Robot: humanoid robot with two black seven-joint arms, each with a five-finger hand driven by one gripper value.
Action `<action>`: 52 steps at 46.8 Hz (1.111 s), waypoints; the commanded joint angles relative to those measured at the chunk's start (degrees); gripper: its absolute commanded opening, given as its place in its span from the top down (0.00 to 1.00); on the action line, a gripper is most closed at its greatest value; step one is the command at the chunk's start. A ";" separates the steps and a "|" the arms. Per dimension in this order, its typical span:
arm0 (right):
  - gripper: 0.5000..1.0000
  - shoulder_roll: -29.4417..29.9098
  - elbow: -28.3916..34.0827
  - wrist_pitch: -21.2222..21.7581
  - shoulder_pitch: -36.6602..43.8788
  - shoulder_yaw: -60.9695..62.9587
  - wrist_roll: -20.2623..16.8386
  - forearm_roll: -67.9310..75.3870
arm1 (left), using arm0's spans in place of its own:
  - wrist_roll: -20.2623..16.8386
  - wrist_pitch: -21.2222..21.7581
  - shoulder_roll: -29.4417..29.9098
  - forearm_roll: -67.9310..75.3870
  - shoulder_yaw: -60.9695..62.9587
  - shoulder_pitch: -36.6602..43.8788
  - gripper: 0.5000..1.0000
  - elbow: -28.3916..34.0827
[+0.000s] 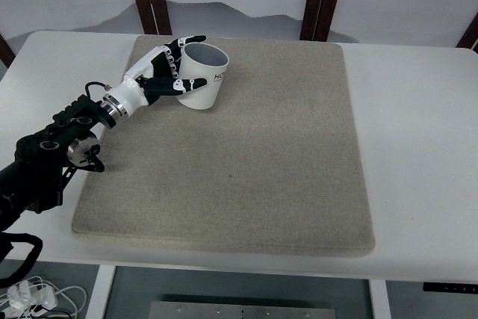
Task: Flip white cup upright
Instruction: 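Lower the upright mug onto the mat with the left hand, then open the left hand and lift it away from the mug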
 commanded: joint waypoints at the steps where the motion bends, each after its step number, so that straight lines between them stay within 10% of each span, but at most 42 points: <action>1: 0.10 0.00 0.01 0.00 0.00 -0.01 0.01 0.00 | 0.00 0.13 0.00 -0.30 0.12 0.00 0.08 0.09; 52: 0.10 0.00 0.01 0.00 0.00 -0.01 0.01 0.00 | 0.00 -0.92 1.23 -5.48 -0.94 -4.31 0.00 -0.88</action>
